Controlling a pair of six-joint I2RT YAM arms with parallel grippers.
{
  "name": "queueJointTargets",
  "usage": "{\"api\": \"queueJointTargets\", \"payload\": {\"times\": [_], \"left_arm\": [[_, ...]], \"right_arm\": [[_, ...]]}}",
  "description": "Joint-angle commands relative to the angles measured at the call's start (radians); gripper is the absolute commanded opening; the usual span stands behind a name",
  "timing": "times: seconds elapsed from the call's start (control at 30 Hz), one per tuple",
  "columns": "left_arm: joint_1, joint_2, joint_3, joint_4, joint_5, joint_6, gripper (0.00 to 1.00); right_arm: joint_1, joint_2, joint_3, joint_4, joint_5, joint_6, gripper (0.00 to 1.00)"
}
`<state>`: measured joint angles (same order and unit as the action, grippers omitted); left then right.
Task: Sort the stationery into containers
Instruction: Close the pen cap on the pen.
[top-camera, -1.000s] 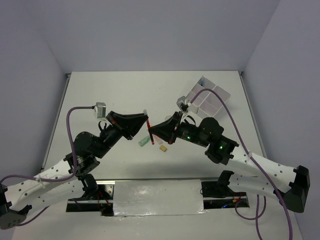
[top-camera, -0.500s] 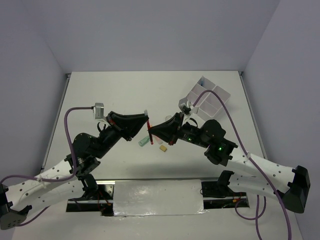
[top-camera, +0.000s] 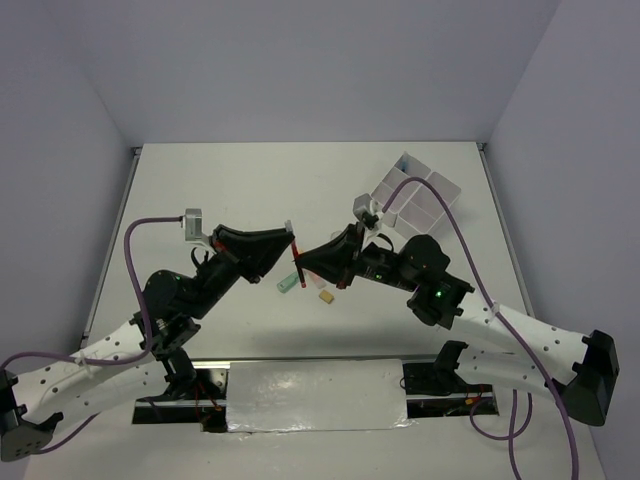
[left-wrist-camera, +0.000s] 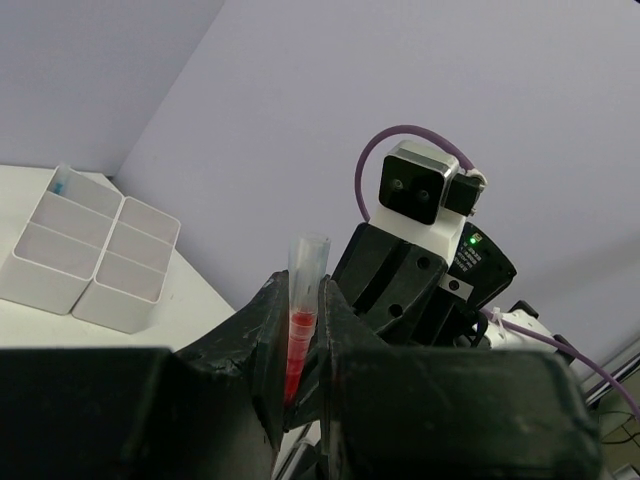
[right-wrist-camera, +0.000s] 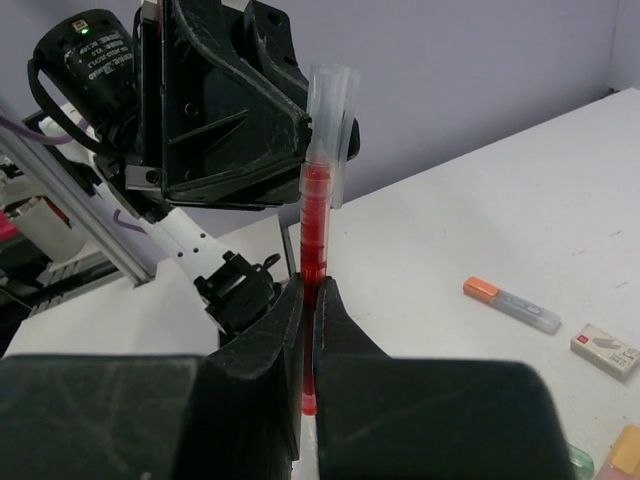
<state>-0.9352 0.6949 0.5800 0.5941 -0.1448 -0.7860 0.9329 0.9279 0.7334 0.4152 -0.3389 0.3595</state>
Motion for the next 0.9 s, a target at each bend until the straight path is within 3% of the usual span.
{"api": "queueJointTargets", "payload": {"times": [0.0, 0.4, 0.87], "left_arm": [[-0.013, 0.011, -0.058, -0.139, 0.085, 0.004, 0.00], [-0.013, -0.011, -0.097, -0.131, 0.056, 0.079, 0.00], [-0.017, 0.060, -0.118, -0.056, 0.149, 0.051, 0.00]], "right_arm": [[-0.017, -0.009, 0.123, 0.240, 0.052, 0.008, 0.00], [-0.022, -0.049, 0.107, 0.264, 0.161, 0.088, 0.00], [-0.029, 0.000, 0.182, 0.226, 0.098, 0.015, 0.00]]}}
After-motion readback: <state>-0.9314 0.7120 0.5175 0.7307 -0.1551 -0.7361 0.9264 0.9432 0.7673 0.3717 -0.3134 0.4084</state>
